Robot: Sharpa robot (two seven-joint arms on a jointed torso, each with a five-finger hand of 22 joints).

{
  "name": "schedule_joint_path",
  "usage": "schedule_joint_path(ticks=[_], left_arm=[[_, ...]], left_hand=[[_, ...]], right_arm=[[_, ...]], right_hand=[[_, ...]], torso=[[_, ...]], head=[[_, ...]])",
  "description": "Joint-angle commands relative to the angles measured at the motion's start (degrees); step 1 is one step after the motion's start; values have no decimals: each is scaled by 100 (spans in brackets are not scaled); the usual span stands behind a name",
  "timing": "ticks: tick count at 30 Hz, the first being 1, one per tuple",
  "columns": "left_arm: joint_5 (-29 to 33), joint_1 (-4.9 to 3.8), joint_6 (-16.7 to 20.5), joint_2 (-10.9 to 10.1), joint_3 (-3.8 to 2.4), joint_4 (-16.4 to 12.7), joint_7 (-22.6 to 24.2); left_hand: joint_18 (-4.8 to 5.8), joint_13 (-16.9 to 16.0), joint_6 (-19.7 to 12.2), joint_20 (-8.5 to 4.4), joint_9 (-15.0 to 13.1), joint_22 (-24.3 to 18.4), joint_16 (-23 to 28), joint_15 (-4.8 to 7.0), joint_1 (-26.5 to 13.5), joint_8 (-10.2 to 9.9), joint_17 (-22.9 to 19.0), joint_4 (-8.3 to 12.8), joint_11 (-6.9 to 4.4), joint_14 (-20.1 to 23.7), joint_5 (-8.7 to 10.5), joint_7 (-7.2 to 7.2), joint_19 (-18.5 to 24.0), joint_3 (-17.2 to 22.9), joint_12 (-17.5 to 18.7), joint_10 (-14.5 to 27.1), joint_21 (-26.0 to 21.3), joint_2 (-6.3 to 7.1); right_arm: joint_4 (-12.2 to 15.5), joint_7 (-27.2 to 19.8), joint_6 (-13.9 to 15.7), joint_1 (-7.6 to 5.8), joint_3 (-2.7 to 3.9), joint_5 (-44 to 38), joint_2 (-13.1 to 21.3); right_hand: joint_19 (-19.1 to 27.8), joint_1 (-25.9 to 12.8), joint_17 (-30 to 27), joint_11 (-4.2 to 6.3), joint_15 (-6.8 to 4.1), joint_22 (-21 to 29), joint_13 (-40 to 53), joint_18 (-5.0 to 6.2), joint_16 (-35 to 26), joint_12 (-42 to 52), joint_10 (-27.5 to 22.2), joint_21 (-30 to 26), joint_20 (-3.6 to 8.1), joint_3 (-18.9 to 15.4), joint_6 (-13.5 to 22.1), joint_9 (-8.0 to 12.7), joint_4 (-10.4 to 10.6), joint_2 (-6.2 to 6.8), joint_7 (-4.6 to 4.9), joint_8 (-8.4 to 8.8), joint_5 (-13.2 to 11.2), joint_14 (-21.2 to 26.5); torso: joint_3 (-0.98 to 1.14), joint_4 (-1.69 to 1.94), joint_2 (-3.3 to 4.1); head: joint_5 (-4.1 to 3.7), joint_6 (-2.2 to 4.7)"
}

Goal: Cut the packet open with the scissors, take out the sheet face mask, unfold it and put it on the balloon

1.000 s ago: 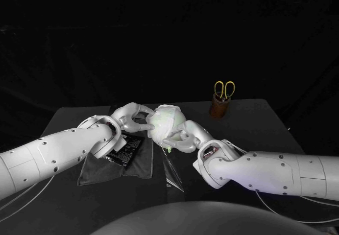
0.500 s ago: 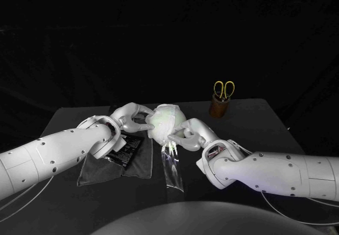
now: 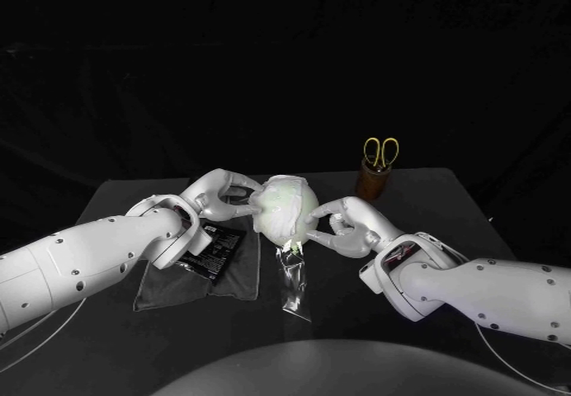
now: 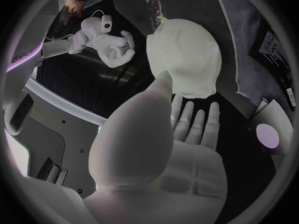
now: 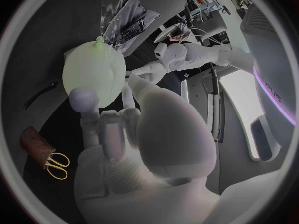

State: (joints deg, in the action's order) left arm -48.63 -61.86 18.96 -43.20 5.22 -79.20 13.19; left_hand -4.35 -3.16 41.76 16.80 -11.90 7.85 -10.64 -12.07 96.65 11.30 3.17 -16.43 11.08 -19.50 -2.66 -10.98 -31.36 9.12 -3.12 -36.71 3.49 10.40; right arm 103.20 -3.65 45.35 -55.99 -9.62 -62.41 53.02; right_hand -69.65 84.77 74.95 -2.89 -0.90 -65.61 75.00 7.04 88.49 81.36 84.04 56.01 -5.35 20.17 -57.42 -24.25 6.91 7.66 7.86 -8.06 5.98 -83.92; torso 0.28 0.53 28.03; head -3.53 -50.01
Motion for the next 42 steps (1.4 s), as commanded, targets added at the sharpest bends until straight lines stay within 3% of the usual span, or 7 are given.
schedule_joint_path(ticks=[1, 6, 12, 18, 20, 29, 42], left_arm=[[335, -11, 86, -30, -10, -62, 279], [424, -12, 74, -63, -12, -69, 268], [469, -12, 79, -87, -12, -55, 254], [484, -12, 38, -65, -12, -13, 232], [483, -11, 13, -39, -12, 11, 225], [198, -12, -87, 120, -12, 166, 216], [-101, -11, -121, 233, -11, 288, 245]], left_hand=[[78, -8, 32, -3, -2, -9, 12, 18, -27, 38, 6, 1, 9, -30, -13, -174, -15, 47, -25, -34, 16, -33], [78, -8, 28, -3, -1, -9, 16, 18, -27, 37, 5, 1, 9, -23, -13, -175, -14, 47, -24, -30, 16, -33], [78, -6, 9, -3, 4, -9, 28, 17, -27, 32, 1, 1, 9, -2, -13, -176, -16, 48, -22, -9, 16, -33], [77, -2, -12, -4, 10, -9, 46, 8, -27, 25, -4, 3, 2, 21, -12, -176, -31, 48, -15, 8, 17, -27], [77, 0, -23, -5, 13, -10, 54, 4, -27, 22, -6, 3, -2, 30, -12, -174, -32, 47, -11, 18, 17, -25], [77, 0, -7, -5, 8, -11, 55, 2, -28, 26, -6, 3, -4, 28, -12, -172, -29, 47, -10, 5, 17, -25], [68, -5, 83, -10, -18, -31, 86, 18, -225, 63, -5, -14, -2, 5, -8, -161, -45, -112, -12, -121, 12, -56]], right_arm=[[-48, -791, -651, -75, 5, -845, 55], [-274, -825, -802, -344, 0, -2014, 61], [-571, -650, -838, -621, -20, -3015, -49], [-822, -342, -1013, -814, -38, -4053, -288], [-905, -242, -1158, -851, -49, -4377, -380], [-1094, -119, -1816, -941, -89, -5323, -662], [-1100, -78, -1822, -957, -101, -5380, -688]], right_hand=[[35, 86, 1197, -31, 45, -50, 994, 32, -27, -34, 193, 7, -26, 35, -82, 15, -87, 36, 14, -43, 54, -479], [74, 184, 1230, -1, 28, -65, 970, 44, -6, -77, 151, -12, -27, 100, -25, 67, -211, 137, -37, 3, 123, -487], [311, 277, 1178, 184, -108, -48, 726, 101, -31, -510, -179, -185, 83, 406, 145, 184, -428, 247, -152, 98, 258, -433], [528, 229, 1152, 280, -187, -9, 656, 152, -42, -588, -259, -375, 152, 608, 234, 234, -551, 320, -298, 114, 17, -404], [643, 191, 1147, 320, -208, 48, 588, 181, -44, -697, -344, -505, 167, 653, 335, 258, -568, 346, -374, 152, -22, -394], [451, 151, 1405, 387, -309, -257, 757, 115, 101, -338, -138, -165, 258, 896, 316, 257, -746, 345, -454, 66, -160, -547], [190, -221, 1505, 375, -321, -513, 964, 33, 151, 34, 84, 163, 278, 826, 171, 203, -652, 341, -413, -91, -322, -608]], torso=[[9, 8, -2], [-1, 8, 4], [-2, 20, 20], [-3, 10, 21], [-2, 15, 20], [-8, 8, 19], [-10, 11, 13]], head=[[78, 1], [135, 1], [173, 1], [203, 1], [202, 1], [231, 1], [192, 1]])
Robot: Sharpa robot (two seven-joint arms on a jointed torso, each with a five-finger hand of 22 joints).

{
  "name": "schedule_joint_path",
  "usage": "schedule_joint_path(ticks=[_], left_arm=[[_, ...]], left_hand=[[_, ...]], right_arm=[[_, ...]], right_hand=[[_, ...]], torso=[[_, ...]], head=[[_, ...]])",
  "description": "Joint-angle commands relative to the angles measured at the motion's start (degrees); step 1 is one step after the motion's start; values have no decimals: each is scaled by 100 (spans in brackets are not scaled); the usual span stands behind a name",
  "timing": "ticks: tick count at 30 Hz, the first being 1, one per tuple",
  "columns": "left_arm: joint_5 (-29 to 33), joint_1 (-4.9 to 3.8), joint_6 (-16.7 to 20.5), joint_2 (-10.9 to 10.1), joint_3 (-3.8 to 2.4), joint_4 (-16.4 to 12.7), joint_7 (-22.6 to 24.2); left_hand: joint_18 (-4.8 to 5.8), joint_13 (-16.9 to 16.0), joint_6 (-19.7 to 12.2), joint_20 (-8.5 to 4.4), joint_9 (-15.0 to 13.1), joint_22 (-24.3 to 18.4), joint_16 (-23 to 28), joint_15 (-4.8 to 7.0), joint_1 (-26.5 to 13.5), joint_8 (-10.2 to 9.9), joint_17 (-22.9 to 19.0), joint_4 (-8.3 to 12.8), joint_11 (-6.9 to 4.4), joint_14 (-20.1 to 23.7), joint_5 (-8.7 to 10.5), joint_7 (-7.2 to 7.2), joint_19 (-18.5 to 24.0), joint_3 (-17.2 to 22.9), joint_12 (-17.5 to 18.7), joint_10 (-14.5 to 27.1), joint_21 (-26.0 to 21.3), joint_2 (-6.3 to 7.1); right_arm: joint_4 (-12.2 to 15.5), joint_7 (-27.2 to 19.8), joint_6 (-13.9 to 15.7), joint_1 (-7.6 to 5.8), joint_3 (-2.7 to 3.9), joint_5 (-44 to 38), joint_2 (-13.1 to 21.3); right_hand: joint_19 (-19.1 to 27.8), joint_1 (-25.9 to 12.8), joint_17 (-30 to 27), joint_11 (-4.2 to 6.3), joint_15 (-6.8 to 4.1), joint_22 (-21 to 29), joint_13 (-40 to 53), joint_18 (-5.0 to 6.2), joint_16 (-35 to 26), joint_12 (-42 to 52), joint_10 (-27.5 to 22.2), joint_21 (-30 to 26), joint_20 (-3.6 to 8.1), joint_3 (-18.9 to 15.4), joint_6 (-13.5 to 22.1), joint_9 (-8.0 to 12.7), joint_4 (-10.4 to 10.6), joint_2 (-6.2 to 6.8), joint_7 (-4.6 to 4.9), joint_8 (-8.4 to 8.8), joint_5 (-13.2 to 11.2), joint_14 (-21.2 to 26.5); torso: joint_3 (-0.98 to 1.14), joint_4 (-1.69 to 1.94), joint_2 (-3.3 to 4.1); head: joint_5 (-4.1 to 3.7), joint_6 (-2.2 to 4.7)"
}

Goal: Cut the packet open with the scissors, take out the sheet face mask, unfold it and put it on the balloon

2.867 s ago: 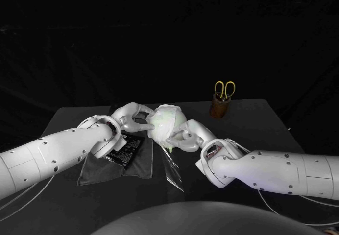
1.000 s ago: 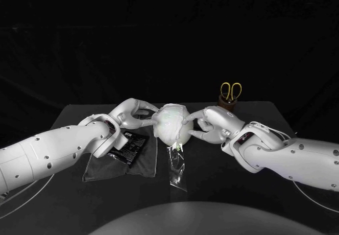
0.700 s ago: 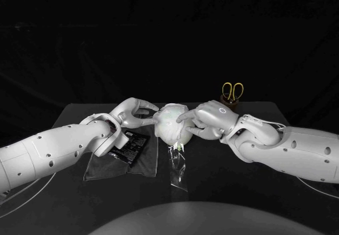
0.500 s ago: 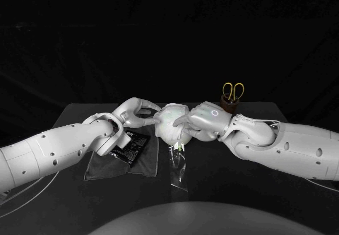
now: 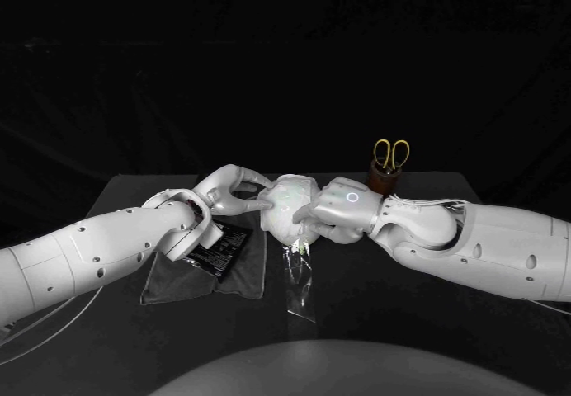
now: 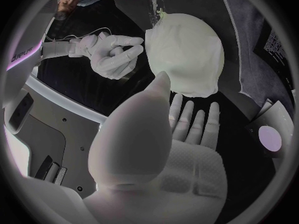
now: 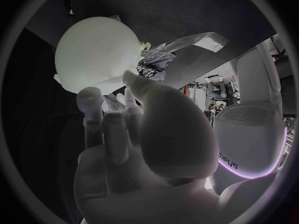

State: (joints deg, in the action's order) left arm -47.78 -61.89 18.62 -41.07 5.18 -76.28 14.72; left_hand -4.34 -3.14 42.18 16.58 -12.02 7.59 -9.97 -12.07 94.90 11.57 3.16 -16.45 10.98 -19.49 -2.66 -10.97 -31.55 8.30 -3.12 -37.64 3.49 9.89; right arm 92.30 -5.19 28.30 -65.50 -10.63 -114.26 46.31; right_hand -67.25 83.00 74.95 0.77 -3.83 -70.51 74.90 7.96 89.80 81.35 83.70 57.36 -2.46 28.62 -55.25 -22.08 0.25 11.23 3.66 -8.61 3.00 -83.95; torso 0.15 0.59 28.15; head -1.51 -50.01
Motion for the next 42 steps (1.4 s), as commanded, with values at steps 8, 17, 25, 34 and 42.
schedule_joint_path(ticks=[8, 17, 25, 34, 42], left_arm=[[-225, -9, -147, 55, -7, 4, 64], [-233, -7, -259, 132, -4, 64, -5], [-206, -7, -318, 168, -4, 137, -49], [-197, -7, -354, 201, -4, 207, -75], [-193, -8, -366, 216, -5, 227, -85]], left_hand=[[69, -9, 86, 13, -19, -10, 27, 17, -39, 53, -4, 0, 0, 3, -9, -150, -24, -42, -15, -67, 11, -24], [70, 6, 12, 13, -1, -31, 79, 6, -134, 31, -11, -11, -23, 33, -8, -134, -23, -197, 12, 49, 6, -42], [69, 9, -29, 13, 9, -43, 103, 5, -179, 16, -13, -18, -20, 39, -8, -138, -21, -286, 15, 97, 4, -65], [69, 10, -49, 13, 14, -50, 112, 1, -194, 10, -13, -18, -22, 39, -7, -139, -13, -324, 16, 117, 3, -77], [69, 10, -49, 13, 14, -50, 112, 1, -194, 10, -13, -18, -22, 39, -7, -139, -13, -324, 16, 117, 3, -77]], right_arm=[[-95, 75, -26, -4, -3, -69, -113], [-284, 45, -92, 25, -12, 10, -250], [-327, -20, -272, 58, -26, 29, -324], [-352, -48, -169, 82, -34, 48, -336], [-332, -11, 388, 86, -35, 150, -315]], right_hand=[[-143, -54, 1505, -10, -23, -87, 1039, -83, 20, 144, 184, 118, -10, -25, -143, -46, 17, -65, 43, -113, -23, -605], [-168, -37, 1505, -20, -17, -100, 1059, -87, 20, 180, 205, 129, -11, -19, -164, -56, 1, -88, 53, -137, -23, -605], [-123, 82, 1505, -26, -11, -67, 1034, -71, 20, 144, 174, 46, -13, 28, -171, -61, -102, -103, 60, -155, -23, -605], [-173, 49, 1505, -113, 42, -148, 1076, -96, 20, 215, 205, 121, -37, 43, -446, -117, -125, -189, 125, -314, -23, -605], [-365, -248, 1505, -160, 155, -301, 1225, -158, 20, 446, 352, 348, -123, 23, -789, -236, 142, -529, 140, -562, -23, -605]], torso=[[-5, 14, 3], [2, 11, 8], [7, 2, 6], [4, 5, -2], [1, 4, 3]], head=[[-39, 1], [-19, 1], [-30, 1], [-37, 1], [-44, 1]])
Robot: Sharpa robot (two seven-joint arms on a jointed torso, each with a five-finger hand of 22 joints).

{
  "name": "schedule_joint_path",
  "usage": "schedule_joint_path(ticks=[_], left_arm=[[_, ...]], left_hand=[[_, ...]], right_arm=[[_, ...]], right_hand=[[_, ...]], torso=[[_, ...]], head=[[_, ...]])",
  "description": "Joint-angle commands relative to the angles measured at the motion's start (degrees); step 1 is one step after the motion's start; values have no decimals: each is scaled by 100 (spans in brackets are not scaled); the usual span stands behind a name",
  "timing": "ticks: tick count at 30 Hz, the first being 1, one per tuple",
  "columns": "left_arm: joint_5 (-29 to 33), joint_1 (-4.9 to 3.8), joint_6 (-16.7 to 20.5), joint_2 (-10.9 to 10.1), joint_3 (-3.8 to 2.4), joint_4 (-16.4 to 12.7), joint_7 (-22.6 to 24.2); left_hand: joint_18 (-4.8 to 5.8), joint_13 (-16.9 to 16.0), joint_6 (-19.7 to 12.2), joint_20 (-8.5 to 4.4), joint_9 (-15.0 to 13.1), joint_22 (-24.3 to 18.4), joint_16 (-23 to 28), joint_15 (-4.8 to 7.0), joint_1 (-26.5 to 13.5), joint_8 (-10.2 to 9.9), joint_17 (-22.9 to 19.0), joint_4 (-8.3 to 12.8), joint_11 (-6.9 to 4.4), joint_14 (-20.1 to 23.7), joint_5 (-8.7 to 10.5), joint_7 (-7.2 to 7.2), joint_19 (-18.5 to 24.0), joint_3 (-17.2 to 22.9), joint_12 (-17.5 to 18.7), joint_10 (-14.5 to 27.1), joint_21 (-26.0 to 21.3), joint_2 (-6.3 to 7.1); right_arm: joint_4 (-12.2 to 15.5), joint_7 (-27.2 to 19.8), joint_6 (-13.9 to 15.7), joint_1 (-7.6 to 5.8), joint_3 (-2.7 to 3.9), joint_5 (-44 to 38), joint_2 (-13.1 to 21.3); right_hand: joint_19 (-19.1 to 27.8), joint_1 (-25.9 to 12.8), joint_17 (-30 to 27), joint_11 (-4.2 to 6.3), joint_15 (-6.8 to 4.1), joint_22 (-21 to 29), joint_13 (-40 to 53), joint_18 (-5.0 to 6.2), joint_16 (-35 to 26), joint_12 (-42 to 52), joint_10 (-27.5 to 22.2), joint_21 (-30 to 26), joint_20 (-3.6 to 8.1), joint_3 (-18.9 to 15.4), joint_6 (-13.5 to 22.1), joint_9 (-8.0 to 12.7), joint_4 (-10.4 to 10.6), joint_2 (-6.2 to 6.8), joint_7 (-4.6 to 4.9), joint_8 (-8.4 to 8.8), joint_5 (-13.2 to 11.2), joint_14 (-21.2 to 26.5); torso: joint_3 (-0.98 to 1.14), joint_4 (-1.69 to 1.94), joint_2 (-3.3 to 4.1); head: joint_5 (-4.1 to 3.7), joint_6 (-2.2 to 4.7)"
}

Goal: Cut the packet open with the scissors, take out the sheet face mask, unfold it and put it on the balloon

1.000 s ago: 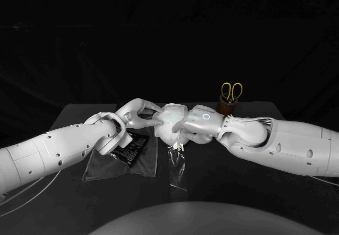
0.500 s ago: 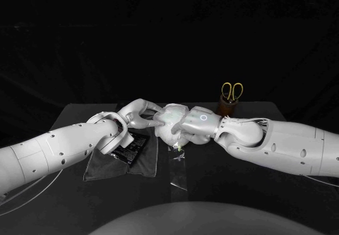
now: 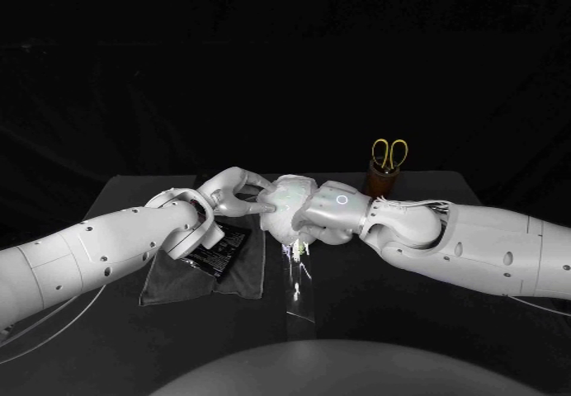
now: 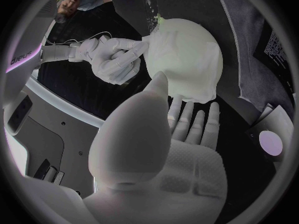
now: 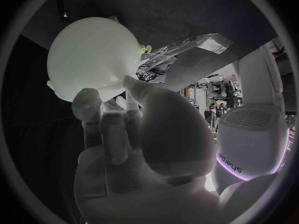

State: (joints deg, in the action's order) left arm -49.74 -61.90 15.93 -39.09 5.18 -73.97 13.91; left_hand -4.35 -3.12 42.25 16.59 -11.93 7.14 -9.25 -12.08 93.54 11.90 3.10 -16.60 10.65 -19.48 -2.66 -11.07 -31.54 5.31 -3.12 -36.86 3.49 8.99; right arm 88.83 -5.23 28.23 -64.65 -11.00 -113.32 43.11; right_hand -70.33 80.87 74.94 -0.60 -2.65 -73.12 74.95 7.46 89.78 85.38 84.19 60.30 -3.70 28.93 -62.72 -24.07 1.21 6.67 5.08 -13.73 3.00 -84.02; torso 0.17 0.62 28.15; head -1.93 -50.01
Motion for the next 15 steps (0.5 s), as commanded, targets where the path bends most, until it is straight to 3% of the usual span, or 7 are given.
schedule_joint_path(ticks=[1, 5, 15], left_arm=[[3, -7, -97, 18, -5, -4, -5], [4, -7, -100, 18, -5, -3, -9], [4, -7, -117, 21, -5, -1, -30]], left_hand=[[70, 8, -55, 12, 5, -4, 39, 1, -57, -23, -8, -3, 11, 39, -7, -130, -14, -25, 16, 39, 3, 14], [70, 8, -70, 12, 9, -7, 41, 2, -62, -27, -7, -2, 13, 33, -7, -131, -15, -42, 17, 48, 2, 5], [69, 9, -80, 12, 11, -10, 45, 3, -59, -31, -7, 1, 15, 35, -8, -134, -13, -49, 18, 66, 2, -6]], right_arm=[[17, -11, 437, 1, 2, 66, 7], [23, -12, 565, 2, 2, 94, 8], [97, -2, 702, 3, 2, 162, 36]], right_hand=[[-72, -51, 1506, -18, 36, -50, 1228, -110, 22, 53, 311, 70, -4, -10, -40, -49, 59, -88, -10, -65, -23, -598], [-130, -134, 1506, 22, 17, -85, 1251, -109, 22, 91, 336, 115, -14, -1, -13, -118, 134, -164, -59, -148, -22, -598], [-177, -178, 1506, 51, -6, -115, 1280, -113, 22, 134, 363, 150, -7, 52, -39, -197, 155, -214, -95, -263, -22, -598]], torso=[[0, 2, 2], [0, 3, 1], [-5, 3, -1]], head=[[-2, 1], [-10, 1], [-22, 1]])
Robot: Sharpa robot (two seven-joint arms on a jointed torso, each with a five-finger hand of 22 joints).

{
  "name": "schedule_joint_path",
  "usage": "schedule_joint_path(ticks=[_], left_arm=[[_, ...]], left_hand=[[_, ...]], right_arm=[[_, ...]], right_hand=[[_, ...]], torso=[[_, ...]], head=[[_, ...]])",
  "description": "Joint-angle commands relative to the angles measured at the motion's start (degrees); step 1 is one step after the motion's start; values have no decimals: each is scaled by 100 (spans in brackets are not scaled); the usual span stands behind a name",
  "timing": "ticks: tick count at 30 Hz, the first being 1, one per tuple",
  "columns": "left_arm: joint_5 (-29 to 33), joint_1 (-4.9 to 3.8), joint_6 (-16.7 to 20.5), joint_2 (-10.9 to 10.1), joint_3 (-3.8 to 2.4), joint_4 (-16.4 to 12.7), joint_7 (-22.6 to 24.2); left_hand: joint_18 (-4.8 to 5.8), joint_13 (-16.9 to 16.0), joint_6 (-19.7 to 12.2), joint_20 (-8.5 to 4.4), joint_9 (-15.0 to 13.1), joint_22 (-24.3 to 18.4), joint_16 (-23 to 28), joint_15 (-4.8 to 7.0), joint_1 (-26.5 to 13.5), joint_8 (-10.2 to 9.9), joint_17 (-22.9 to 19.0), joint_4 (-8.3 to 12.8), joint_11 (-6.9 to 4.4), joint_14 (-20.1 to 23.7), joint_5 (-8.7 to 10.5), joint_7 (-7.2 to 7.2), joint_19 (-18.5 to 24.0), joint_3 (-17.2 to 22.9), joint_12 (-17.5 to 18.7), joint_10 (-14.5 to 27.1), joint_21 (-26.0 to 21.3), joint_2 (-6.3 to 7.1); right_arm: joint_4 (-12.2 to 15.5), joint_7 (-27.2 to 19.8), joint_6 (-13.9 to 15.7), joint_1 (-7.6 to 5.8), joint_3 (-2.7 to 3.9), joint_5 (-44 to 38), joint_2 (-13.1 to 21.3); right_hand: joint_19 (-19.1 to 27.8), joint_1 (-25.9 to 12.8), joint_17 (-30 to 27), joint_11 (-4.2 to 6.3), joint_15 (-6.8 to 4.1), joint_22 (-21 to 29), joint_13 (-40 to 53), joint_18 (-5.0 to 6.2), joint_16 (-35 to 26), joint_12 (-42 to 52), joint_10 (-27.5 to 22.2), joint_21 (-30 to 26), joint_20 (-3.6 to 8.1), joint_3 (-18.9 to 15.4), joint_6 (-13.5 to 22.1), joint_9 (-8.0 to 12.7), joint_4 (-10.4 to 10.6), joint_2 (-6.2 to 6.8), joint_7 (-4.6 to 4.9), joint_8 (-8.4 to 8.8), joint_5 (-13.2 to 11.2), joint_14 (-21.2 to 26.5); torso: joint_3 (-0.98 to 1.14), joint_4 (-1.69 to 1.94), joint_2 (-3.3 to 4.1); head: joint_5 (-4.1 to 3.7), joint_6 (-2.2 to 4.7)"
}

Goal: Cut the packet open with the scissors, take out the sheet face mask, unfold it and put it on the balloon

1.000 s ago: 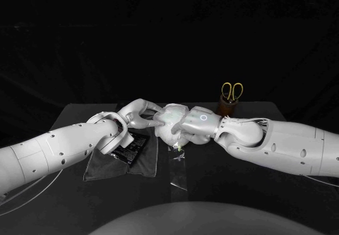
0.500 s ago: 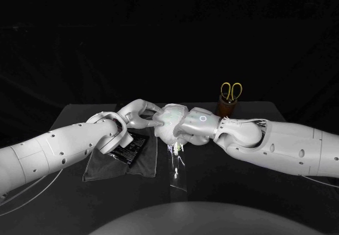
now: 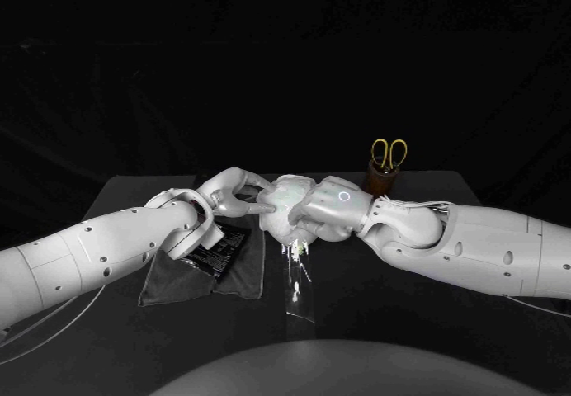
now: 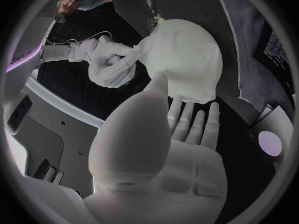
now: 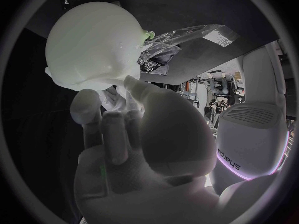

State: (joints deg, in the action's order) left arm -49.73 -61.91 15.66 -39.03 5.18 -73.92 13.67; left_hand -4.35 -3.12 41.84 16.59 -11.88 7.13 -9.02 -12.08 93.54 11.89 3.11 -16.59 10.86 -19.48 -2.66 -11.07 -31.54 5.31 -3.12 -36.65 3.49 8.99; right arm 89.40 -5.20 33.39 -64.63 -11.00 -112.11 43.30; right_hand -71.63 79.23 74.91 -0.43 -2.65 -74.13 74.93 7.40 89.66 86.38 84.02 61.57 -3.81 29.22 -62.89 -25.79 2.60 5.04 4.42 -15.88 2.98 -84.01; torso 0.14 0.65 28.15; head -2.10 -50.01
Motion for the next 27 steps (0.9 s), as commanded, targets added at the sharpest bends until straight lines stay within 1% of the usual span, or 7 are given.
schedule_joint_path(ticks=[1, 5, 8, 14, 18, 27], left_arm=[[3, -6, -93, 16, -4, -6, -8], [3, -6, -100, 17, -4, -7, -18], [3, -6, -102, 18, -4, -5, -27], [3, -6, -98, 20, -4, 6, -43], [1, -6, -95, 27, -4, 13, -48], [-10, -6, -114, 36, -4, 15, -83]], left_hand=[[70, 10, -39, 12, 6, -9, 23, 3, -59, -31, -8, 0, -6, 35, -9, -134, -13, -49, 18, 45, 2, -6], [70, 11, -55, 12, 10, -11, 26, 3, -53, -36, -8, 3, -5, 36, -9, -136, -11, -52, 20, 60, 1, -14], [70, 11, -55, 12, 10, -11, 26, 3, -53, -36, -8, 3, -5, 36, -9, -136, -11, -52, 20, 60, 1, -14], [69, 12, -62, 12, 12, -12, 29, 0, -47, -39, -8, 5, -7, 35, -8, -137, -15, -56, 21, 70, 2, -22], [69, 11, -61, 12, 12, -14, 28, 0, -43, -39, -7, 6, -8, 30, -8, -137, -11, -56, 21, 68, 1, -25], [69, 11, -64, 12, 12, -16, 30, 2, -33, -40, -7, 10, -5, 27, -9, -136, -10, -56, 20, 72, 1, -35]], right_arm=[[63, -5, 179, 1, 3, 56, 32], [227, -24, 92, 0, 4, 148, 142], [424, -20, -5, -2, 6, 222, 280], [683, 68, -71, -14, 11, 243, 480], [754, 129, -171, -32, 12, 217, 543], [772, 342, -295, -46, 13, 90, 585]], right_hand=[[-43, -21, 1509, 36, -8, -10, 1284, -104, 34, 38, 382, 12, 6, 29, -24, -36, 16, -55, -32, -61, -20, -599], [-39, -49, 1509, 42, -13, -4, 1290, -101, 34, 46, 385, -8, 9, 48, -23, -78, 14, -59, -43, -113, -21, -599], [-37, -53, 1509, 44, -14, -3, 1290, -100, 34, 47, 385, -13, 10, 52, -19, -85, 13, -60, -43, -121, -21, -599], [-2, -70, 1509, 47, -17, 26, 1290, -88, 34, 46, 382, -77, 13, 71, 11, -117, 9, -58, -46, -153, -21, -599], [16, -79, 1509, 46, -18, 40, 1290, -83, 34, 46, 381, -108, 14, 78, 26, -133, 7, -52, -49, -168, -21, -599], [91, -97, 1509, 44, -18, 96, 1261, -61, 34, 3, 347, -232, 15, 106, 79, -179, 8, -44, -51, -212, -21, -599]], torso=[[-2, 2, 0], [-3, 0, -2], [-1, -7, -5], [0, -11, -8], [0, -12, -11], [1, -5, 1]], head=[[-6, 1], [5, 1], [13, 1], [12, 1], [7, 1], [4, 1]])
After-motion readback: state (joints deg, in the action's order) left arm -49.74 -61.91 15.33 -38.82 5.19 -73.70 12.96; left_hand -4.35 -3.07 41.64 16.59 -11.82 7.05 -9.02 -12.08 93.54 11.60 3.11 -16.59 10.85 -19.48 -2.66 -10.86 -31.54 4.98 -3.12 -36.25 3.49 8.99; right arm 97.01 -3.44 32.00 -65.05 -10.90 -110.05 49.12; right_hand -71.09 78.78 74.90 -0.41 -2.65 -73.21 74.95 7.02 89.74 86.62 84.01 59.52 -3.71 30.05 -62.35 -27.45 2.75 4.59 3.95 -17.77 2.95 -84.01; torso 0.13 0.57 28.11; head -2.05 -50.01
